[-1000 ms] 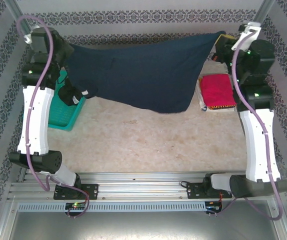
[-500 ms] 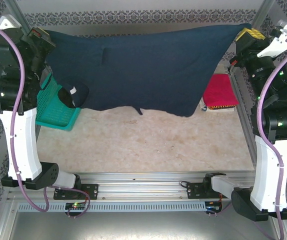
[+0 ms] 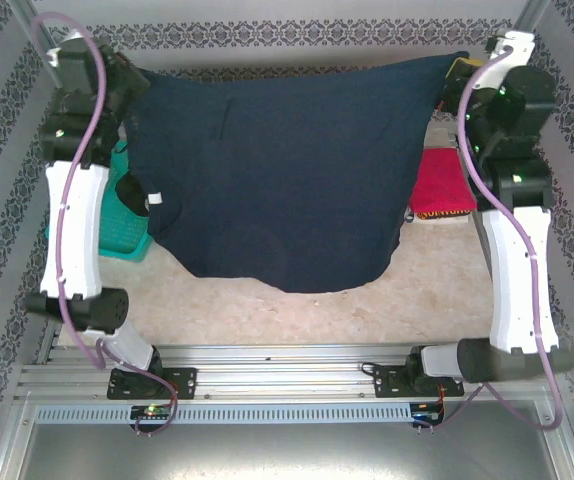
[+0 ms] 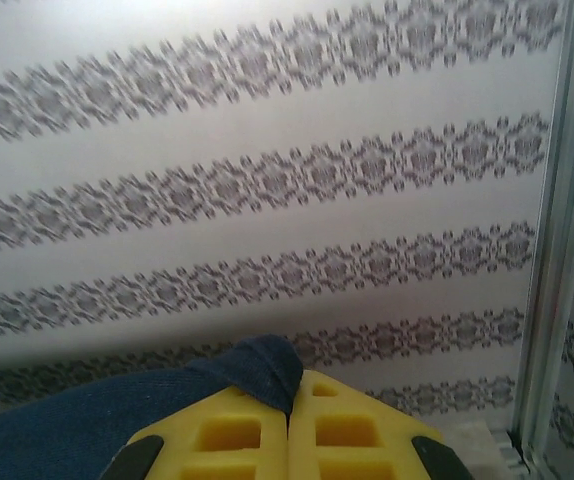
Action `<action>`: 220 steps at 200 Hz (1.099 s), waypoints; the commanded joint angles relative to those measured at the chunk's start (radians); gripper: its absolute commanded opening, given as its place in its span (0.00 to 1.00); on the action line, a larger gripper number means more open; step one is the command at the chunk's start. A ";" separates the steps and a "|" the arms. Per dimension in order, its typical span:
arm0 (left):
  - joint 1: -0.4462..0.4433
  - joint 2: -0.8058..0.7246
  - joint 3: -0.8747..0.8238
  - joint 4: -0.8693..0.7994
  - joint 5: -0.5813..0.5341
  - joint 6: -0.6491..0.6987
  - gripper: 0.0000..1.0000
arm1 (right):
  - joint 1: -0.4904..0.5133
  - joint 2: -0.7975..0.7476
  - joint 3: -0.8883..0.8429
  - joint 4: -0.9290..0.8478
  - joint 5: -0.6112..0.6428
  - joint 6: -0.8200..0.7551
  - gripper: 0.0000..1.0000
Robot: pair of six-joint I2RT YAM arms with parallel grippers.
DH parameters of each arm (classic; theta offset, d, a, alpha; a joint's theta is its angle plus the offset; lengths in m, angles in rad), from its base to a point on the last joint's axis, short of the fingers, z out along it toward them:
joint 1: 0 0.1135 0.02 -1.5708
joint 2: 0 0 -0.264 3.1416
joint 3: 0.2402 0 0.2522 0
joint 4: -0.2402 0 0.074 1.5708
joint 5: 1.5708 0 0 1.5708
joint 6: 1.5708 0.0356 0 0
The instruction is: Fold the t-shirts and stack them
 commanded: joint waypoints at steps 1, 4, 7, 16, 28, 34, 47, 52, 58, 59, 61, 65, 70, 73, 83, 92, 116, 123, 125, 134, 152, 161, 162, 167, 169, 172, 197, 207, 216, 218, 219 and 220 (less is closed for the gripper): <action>0.010 0.106 0.052 0.107 0.041 -0.017 0.00 | -0.018 0.084 0.015 0.091 0.038 0.033 0.00; 0.010 0.122 0.056 0.120 0.045 -0.021 0.00 | -0.018 0.099 0.023 0.095 0.035 0.039 0.00; 0.010 0.138 0.062 0.132 0.050 -0.025 0.00 | -0.019 0.115 0.030 0.100 0.032 0.044 0.00; 0.010 0.184 0.094 0.158 0.059 -0.035 0.00 | -0.020 0.159 0.056 0.119 0.022 0.061 0.00; 0.010 0.263 0.177 0.166 0.062 -0.046 0.00 | -0.021 0.218 0.103 0.142 0.014 0.088 0.00; 0.010 0.306 0.235 0.163 0.060 -0.052 0.00 | -0.023 0.250 0.137 0.148 0.004 0.104 0.00; 0.010 0.401 0.390 0.161 0.048 -0.071 0.00 | -0.037 0.325 0.242 0.141 -0.053 0.164 0.00; 0.010 0.437 0.450 0.161 0.045 -0.084 0.00 | -0.043 0.354 0.289 0.138 -0.076 0.192 0.00; 0.011 0.471 0.515 0.174 0.044 -0.097 0.00 | -0.050 0.384 0.340 0.143 -0.096 0.225 0.00; 0.011 0.476 0.523 0.177 0.045 -0.100 0.00 | -0.050 0.389 0.351 0.144 -0.100 0.230 0.00; 0.011 0.483 0.537 0.185 0.046 -0.105 0.00 | -0.052 0.398 0.371 0.144 -0.107 0.240 0.00; 0.011 0.494 0.557 0.204 0.047 -0.118 0.00 | -0.054 0.417 0.412 0.145 -0.120 0.256 0.00; 0.013 0.494 0.563 0.235 0.051 -0.134 0.00 | -0.058 0.442 0.468 0.138 -0.135 0.269 0.00; 0.014 0.490 0.561 0.256 0.054 -0.143 0.00 | -0.059 0.457 0.504 0.133 -0.144 0.277 0.00; 0.014 0.467 0.552 0.308 0.048 -0.166 0.00 | -0.064 0.512 0.640 0.103 -0.176 0.295 0.00; 0.014 0.439 0.545 0.341 0.038 -0.183 0.00 | -0.076 0.559 0.762 0.082 -0.214 0.322 0.00; 0.014 0.356 0.519 0.416 0.036 -0.208 0.00 | -0.139 0.633 0.979 0.088 -0.287 0.443 0.00; 0.014 0.337 0.518 0.419 0.035 -0.205 0.00 | -0.162 0.633 0.994 0.099 -0.304 0.471 0.00; 0.014 0.331 0.518 0.418 0.036 -0.204 0.00 | -0.169 0.631 0.995 0.101 -0.306 0.476 0.00; 0.014 0.304 0.513 0.406 0.041 -0.192 0.00 | -0.195 0.616 0.985 0.096 -0.319 0.491 0.00; 0.014 0.234 0.446 0.357 0.070 -0.171 0.00 | -0.232 0.544 0.866 0.060 -0.369 0.476 0.00; 0.013 0.181 0.356 0.354 0.096 -0.167 0.00 | -0.241 0.474 0.721 0.072 -0.398 0.456 0.00; 0.013 0.174 0.343 0.355 0.098 -0.167 0.00 | -0.241 0.474 0.721 0.072 -0.398 0.456 0.00; 0.011 0.137 0.267 0.369 0.115 -0.167 0.00 | -0.242 0.427 0.620 0.093 -0.407 0.445 0.00; 0.011 0.120 0.233 0.379 0.122 -0.167 0.00 | -0.242 0.404 0.573 0.104 -0.409 0.440 0.00; 0.011 0.095 0.183 0.397 0.132 -0.167 0.00 | -0.241 0.375 0.503 0.121 -0.410 0.435 0.00; 0.005 -0.133 -0.349 0.604 0.179 -0.201 0.00 | -0.243 0.130 -0.011 0.243 -0.394 0.376 0.00; 0.005 -0.210 -0.518 0.647 0.193 -0.213 0.00 | -0.243 0.056 -0.181 0.267 -0.402 0.362 0.00; 0.003 -0.271 -0.674 0.676 0.205 -0.221 0.00 | -0.242 -0.001 -0.322 0.284 -0.417 0.362 0.00; 0.003 -0.283 -0.705 0.681 0.210 -0.221 0.00 | -0.242 -0.012 -0.353 0.286 -0.421 0.364 0.00; 0.003 -0.290 -0.720 0.684 0.211 -0.222 0.00 | -0.242 -0.018 -0.368 0.287 -0.423 0.364 0.00; 0.003 -0.293 -0.736 0.685 0.213 -0.224 0.00 | -0.242 -0.023 -0.376 0.289 -0.426 0.366 0.00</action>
